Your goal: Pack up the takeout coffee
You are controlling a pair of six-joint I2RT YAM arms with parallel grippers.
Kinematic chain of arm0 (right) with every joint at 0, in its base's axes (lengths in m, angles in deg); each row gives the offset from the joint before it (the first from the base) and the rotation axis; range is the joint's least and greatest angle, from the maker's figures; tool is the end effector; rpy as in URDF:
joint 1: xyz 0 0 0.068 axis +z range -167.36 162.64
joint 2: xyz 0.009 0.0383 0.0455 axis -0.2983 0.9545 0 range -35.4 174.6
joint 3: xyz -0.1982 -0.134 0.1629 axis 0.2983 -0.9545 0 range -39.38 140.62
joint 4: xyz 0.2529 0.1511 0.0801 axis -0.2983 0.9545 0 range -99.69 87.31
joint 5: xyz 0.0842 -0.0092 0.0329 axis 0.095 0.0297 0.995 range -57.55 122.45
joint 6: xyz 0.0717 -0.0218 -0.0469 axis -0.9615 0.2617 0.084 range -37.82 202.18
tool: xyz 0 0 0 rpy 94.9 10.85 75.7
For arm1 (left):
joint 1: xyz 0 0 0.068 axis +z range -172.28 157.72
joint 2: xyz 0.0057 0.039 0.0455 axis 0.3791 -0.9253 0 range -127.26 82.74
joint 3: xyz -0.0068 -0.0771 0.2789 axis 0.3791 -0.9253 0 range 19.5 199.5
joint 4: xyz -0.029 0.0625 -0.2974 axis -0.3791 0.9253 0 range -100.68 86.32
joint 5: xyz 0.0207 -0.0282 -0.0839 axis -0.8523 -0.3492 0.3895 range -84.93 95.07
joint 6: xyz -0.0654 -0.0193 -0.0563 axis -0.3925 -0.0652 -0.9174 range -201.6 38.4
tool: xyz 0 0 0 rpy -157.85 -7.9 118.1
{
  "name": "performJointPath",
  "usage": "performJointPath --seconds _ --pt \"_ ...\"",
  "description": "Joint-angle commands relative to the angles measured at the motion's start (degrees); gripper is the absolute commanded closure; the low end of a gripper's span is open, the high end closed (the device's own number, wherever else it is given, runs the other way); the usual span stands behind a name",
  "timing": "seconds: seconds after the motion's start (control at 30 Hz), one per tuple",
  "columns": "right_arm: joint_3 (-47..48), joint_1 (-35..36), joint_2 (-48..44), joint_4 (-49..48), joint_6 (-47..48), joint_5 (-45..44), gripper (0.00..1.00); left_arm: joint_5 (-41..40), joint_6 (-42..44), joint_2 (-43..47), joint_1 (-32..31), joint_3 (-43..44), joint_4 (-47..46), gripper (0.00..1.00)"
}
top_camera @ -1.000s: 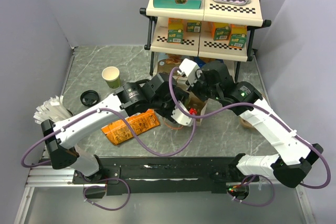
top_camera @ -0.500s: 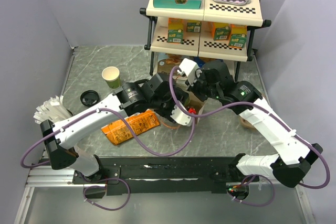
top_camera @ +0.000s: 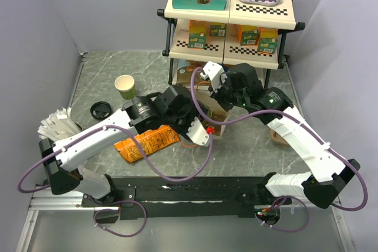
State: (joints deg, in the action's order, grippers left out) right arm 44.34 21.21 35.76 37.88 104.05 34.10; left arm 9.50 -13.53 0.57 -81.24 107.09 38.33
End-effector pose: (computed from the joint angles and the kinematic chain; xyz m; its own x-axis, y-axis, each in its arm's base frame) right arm 0.2531 0.2046 0.4140 -0.1774 -0.6176 -0.7662 -0.7626 0.5784 -0.2897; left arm 0.1889 -0.3256 0.3742 0.6864 0.6531 -0.3199 0.6596 -0.3740 0.6520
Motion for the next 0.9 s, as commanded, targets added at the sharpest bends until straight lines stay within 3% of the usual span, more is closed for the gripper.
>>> performJointPath --seconds 0.0,0.5,0.87 --pt "3.3 -0.4 1.3 -1.8 -2.4 2.1 1.0 2.7 4.2 5.2 0.2 -4.1 -7.1 0.99" --pt "5.8 2.3 1.4 -3.5 0.7 1.0 1.0 3.7 3.9 -3.3 1.1 4.2 4.2 0.99" --pt "1.0 6.2 -2.9 -4.6 4.4 -6.5 1.0 -6.1 4.1 -5.5 1.0 2.0 3.1 0.99"
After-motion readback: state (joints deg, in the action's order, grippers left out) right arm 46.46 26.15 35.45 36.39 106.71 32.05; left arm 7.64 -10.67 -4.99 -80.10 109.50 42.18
